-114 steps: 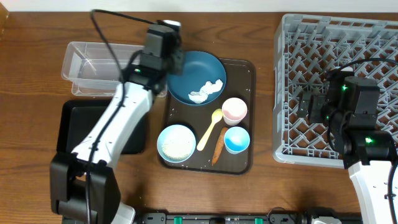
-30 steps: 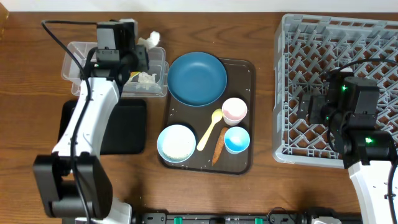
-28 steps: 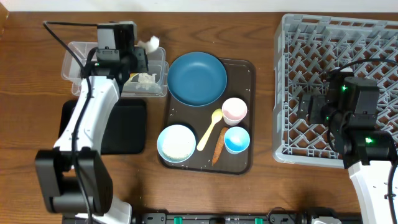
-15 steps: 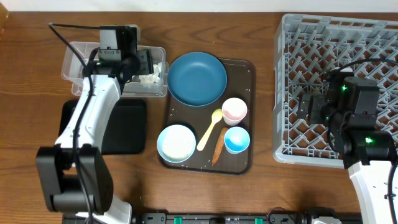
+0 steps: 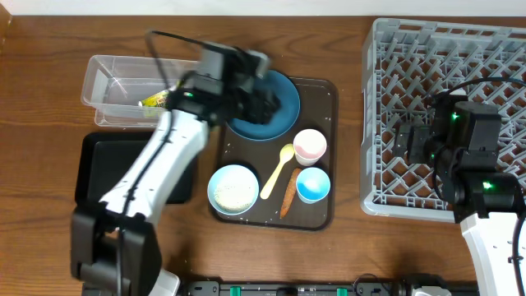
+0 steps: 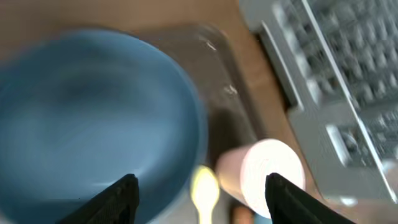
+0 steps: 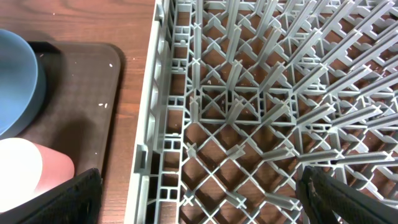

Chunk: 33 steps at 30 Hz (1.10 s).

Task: Sort waste into correct bins and load items into the dishwasher rack
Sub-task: 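Grasp pink cup on brown tray with left gripper and lift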

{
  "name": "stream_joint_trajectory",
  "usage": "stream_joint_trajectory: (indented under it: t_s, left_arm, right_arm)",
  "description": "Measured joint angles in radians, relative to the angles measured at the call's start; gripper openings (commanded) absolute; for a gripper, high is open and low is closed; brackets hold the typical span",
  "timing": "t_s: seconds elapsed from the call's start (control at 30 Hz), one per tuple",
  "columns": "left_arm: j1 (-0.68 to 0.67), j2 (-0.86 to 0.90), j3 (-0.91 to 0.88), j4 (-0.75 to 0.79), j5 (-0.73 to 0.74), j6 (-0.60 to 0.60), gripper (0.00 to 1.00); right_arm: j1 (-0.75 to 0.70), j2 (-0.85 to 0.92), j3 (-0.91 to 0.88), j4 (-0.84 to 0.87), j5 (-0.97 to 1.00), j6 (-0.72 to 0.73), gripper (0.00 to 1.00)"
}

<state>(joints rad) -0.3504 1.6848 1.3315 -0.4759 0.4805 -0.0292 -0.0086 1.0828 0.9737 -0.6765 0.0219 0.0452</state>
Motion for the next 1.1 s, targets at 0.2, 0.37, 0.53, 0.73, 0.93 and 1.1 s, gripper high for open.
stream_joint_trajectory:
  t_s: [0.2, 0.37, 0.53, 0.73, 0.93, 1.1]
  left_arm:
    - [-0.110, 0.092, 0.000, -0.026, -0.013, 0.000, 0.67]
    - [-0.174, 0.166, 0.000, -0.023, -0.016, 0.000, 0.64]
    - [-0.196, 0.229, 0.000, -0.021, -0.016, -0.005, 0.35]
    - [-0.196, 0.251, 0.000, -0.011, -0.056, -0.003, 0.19]
    - [-0.187, 0.250, 0.000, 0.061, -0.103, -0.018, 0.06]
    - [-0.153, 0.201, -0.002, 0.172, -0.072, -0.062, 0.06]
  right_arm:
    - [0.000, 0.000, 0.000, 0.000, 0.000, 0.000, 0.99]
    - [0.000, 0.000, 0.000, 0.000, 0.000, 0.000, 0.99]
    - [0.000, 0.000, 0.000, 0.000, 0.000, 0.000, 0.99]
    - [0.000, 0.000, 0.000, 0.000, 0.000, 0.000, 0.99]
    - [0.000, 0.000, 0.000, 0.000, 0.000, 0.000, 0.99]
    - [0.000, 0.000, 0.000, 0.005, 0.031, 0.002, 0.99]
